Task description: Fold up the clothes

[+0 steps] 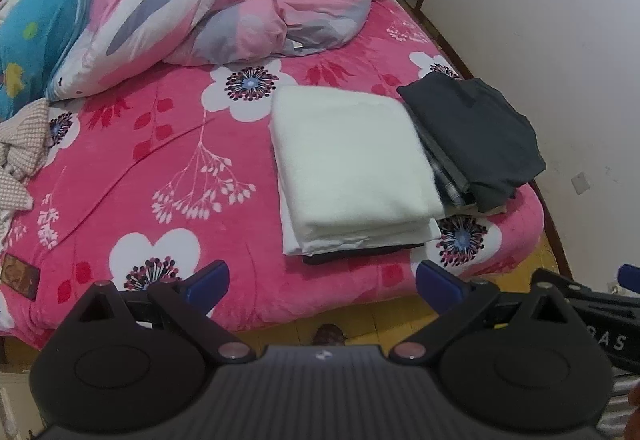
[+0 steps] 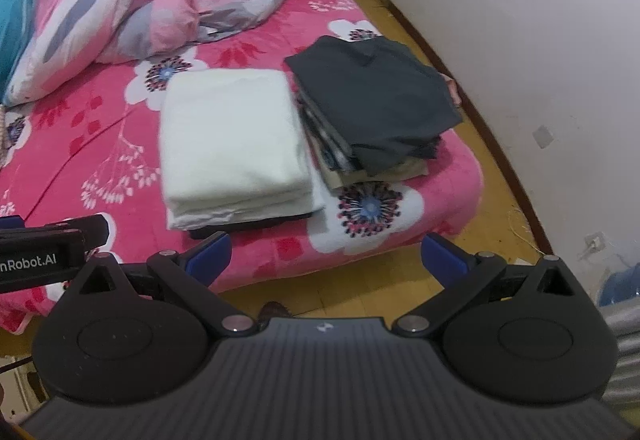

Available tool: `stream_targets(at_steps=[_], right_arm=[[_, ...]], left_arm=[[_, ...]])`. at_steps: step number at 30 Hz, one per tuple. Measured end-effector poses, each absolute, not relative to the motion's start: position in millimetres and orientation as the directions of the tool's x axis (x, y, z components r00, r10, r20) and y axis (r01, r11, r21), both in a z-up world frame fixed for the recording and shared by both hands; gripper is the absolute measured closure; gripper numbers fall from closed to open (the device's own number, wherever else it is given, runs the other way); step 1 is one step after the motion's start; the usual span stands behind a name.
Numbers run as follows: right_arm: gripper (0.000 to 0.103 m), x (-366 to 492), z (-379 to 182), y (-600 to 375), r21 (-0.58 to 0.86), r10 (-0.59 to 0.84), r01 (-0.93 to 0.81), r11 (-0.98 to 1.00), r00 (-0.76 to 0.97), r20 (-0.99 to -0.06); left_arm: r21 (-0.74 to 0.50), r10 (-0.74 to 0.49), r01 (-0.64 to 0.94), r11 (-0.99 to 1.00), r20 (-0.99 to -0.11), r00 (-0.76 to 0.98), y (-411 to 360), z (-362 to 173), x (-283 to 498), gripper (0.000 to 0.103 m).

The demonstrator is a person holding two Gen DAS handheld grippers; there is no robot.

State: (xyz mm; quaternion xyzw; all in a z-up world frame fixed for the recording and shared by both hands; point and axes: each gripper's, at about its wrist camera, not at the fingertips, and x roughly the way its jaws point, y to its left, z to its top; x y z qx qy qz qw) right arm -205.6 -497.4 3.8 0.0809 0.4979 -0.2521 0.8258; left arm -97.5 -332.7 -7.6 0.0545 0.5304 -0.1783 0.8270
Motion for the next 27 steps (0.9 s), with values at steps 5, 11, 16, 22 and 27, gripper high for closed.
stream_targets(at_steps=[5,11,16,22,27], right_arm=[[0.002,-214,3,-507,-0.124,-0.364,0.547,0.828,0.354,-0.862],[0.002,-219,3,-514,-0.114,-0.374,0.589,0.800,0.341,-0.863],[0.002,-219,1,-514,-0.104,-0.369,0.597,0.795,0.340,-0.865],[0.002,-214,-1,-514,-0.094,-0.356,0.596,0.797,0.339,-0.871],[0.002,-212,-1,-511,-0.093,-0.353,0.592,0.800,0.339,-0.872]], left_arm=[[-0.088,-0.236,0.371,0.924,-0.896,0.376,-345,-10,-101,0.003],[-0.074,-0.246,0.413,0.908,-0.891,0.382,-355,-8,-104,0.003],[-0.071,-0.243,0.410,0.909,-0.890,0.385,-357,-9,-102,0.003],[-0.068,-0.238,0.406,0.911,-0.892,0.384,-355,-10,-99,0.003],[-0.068,-0.235,0.401,0.913,-0.893,0.383,-354,-10,-98,0.003]])
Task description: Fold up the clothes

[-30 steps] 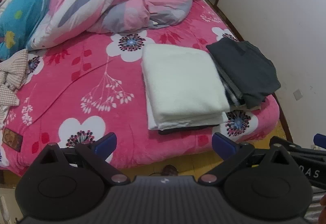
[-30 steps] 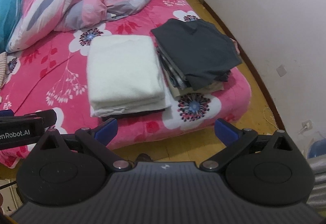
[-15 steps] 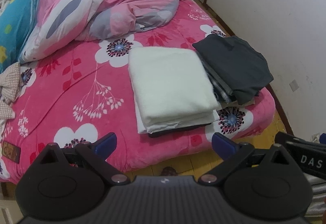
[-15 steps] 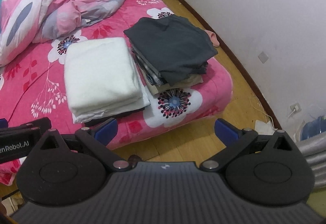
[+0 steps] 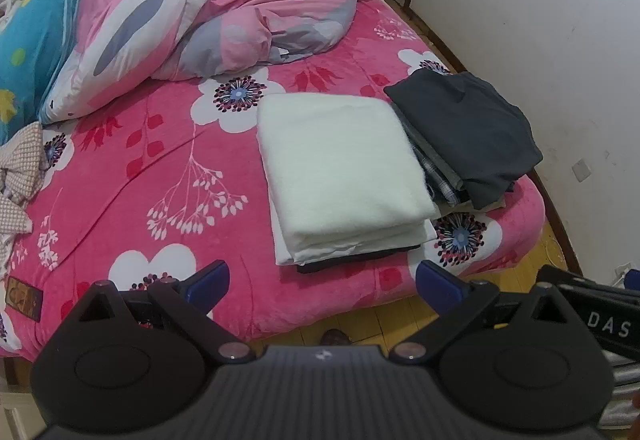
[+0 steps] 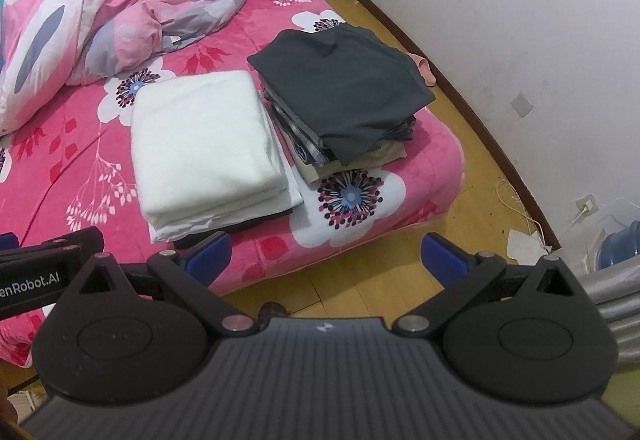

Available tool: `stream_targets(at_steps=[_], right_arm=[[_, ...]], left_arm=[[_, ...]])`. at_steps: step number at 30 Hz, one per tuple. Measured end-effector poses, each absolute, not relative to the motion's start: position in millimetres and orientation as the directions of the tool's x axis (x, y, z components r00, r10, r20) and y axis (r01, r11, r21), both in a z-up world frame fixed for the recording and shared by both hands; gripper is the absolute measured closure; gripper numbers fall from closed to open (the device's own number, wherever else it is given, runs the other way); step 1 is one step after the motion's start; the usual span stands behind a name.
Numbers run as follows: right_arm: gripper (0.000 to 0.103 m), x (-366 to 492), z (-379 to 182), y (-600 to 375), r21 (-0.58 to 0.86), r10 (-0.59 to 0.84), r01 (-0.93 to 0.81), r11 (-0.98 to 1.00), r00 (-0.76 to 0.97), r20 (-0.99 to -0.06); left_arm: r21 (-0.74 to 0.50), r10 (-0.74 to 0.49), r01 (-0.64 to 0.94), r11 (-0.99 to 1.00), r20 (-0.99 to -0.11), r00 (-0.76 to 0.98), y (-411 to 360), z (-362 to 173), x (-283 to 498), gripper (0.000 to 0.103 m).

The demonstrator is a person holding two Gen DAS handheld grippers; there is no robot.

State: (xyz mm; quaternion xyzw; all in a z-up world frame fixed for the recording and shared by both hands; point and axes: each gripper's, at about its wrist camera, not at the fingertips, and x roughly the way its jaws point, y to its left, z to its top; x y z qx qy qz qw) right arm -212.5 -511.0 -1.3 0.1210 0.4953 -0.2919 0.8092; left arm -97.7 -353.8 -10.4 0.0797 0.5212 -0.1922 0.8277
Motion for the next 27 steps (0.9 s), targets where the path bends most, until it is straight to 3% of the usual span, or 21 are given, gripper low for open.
stream_targets(at_steps=[27], right_arm=[[0.002,-208.4,-7.6,-517.9,-0.075,-0.318,0.576,0.814,0.334,-0.887]], left_arm=[[-0.050,-0.200,0.362,0.931,-0.898,0.391,-354.0,-13.0,-96.6,0.003]])
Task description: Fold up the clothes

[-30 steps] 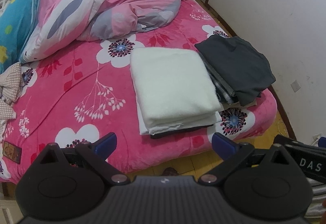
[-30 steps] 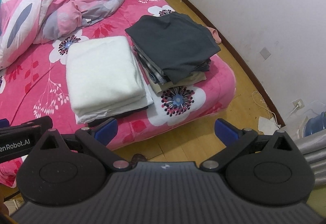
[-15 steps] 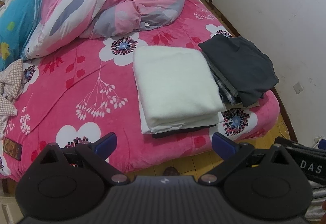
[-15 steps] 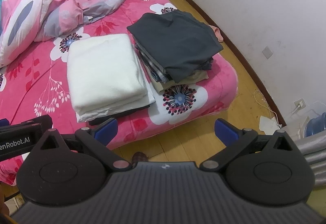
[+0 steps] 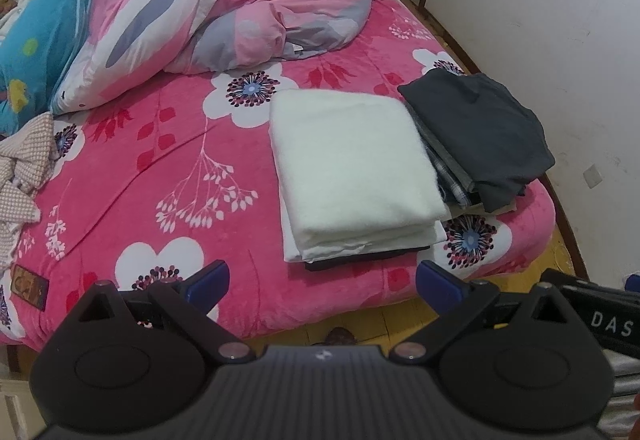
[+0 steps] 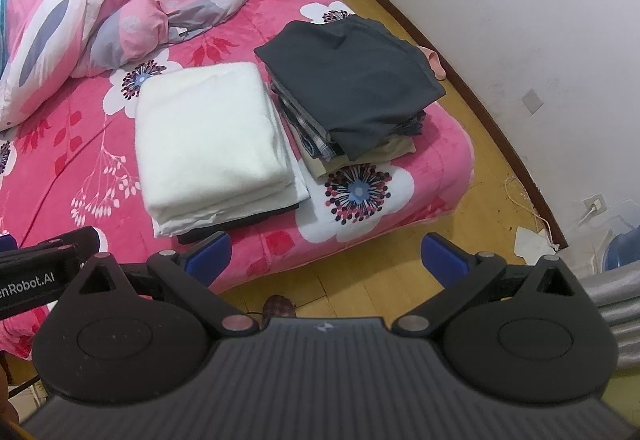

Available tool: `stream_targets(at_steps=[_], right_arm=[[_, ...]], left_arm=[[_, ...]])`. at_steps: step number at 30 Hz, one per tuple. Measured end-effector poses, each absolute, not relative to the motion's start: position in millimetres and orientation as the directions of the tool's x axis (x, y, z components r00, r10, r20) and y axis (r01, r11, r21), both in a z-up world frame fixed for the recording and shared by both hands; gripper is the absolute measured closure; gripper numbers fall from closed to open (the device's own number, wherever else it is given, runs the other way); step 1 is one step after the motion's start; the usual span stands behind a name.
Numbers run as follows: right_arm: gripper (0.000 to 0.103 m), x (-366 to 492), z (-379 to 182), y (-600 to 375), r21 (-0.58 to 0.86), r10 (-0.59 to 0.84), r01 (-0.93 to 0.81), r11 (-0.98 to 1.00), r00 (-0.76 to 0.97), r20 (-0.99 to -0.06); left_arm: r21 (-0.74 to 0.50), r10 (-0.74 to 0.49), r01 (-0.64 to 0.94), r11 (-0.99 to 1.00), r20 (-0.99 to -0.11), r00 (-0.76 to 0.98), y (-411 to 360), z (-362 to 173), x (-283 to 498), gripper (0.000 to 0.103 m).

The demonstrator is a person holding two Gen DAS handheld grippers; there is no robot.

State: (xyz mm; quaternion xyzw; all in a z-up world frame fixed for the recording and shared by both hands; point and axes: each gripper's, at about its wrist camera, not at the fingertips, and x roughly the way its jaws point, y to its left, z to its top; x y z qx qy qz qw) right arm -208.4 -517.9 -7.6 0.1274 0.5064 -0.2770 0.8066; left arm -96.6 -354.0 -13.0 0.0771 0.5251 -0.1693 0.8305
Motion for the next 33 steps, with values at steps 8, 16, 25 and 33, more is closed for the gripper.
stream_targets(at_steps=[8,16,25,33], right_arm=[[0.002,-210.1,-9.2,-521.3,-0.082,-0.320,0.576,0.813,0.325,-0.890],[0.002,-209.0,-9.3,-523.6,-0.092,-0.324,0.569,0.817,0.321,-0.890],[0.002,-205.2,-11.1,-523.8,-0.101,-0.325,0.562,0.821,0.315,-0.892],[0.002,-202.6,-11.1,-523.0,-0.109,-0.330,0.561,0.820,0.310,-0.891]], left_arm=[[-0.048,-0.201,0.370,0.928,-0.900,0.387,-356.9,-13.5,-97.8,0.003],[-0.045,-0.198,0.371,0.927,-0.901,0.385,-358.1,-14.0,-97.5,0.003],[-0.044,-0.194,0.368,0.929,-0.903,0.383,-360.0,-16.2,-96.7,0.003],[-0.047,-0.196,0.366,0.930,-0.903,0.382,-359.9,-15.2,-95.0,0.003]])
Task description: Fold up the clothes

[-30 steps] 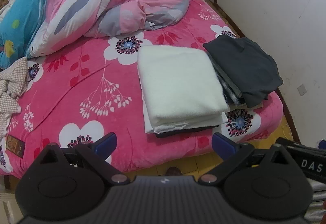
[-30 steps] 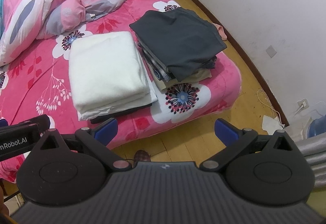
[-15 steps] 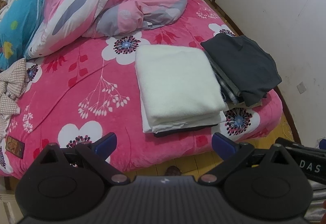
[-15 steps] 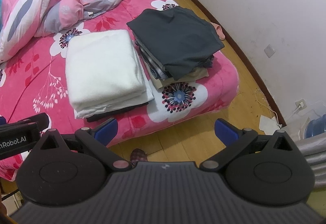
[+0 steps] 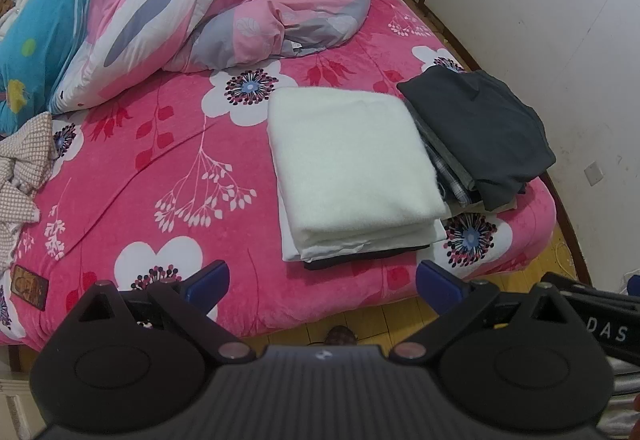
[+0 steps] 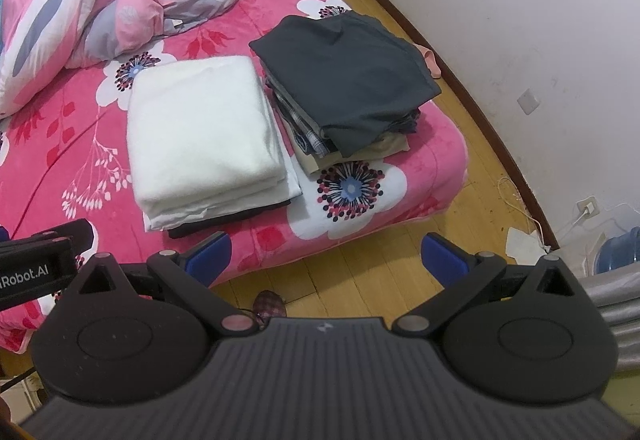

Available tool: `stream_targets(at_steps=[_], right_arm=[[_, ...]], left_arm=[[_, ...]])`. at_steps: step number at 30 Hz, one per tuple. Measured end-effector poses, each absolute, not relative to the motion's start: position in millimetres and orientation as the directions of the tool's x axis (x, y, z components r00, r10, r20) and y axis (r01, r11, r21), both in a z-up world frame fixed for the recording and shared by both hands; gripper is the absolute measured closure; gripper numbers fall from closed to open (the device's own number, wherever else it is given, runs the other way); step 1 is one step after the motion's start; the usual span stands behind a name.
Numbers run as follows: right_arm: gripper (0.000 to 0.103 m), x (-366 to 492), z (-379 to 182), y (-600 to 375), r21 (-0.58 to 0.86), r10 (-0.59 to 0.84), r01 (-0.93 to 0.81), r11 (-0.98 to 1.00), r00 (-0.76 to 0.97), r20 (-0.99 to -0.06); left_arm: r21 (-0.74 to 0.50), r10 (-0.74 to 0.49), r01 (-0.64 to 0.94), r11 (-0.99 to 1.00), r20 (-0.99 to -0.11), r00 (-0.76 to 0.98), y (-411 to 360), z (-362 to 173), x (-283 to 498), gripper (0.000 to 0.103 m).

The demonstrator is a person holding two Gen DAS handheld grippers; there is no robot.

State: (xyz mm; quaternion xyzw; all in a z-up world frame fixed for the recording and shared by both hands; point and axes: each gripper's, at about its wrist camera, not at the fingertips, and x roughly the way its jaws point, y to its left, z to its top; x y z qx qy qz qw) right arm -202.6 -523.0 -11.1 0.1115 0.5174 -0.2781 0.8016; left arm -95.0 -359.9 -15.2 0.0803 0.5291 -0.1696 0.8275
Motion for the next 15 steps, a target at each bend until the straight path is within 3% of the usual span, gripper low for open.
stream_targets(at_steps=[15], right_arm=[[0.002,-198.1,-11.4,-521.7,-0.123,-0.338,0.560,0.819,0.299,-0.892]], left_arm=[[-0.050,-0.197,0.364,0.930,-0.904,0.379,-357.1,-16.4,-91.5,0.003]])
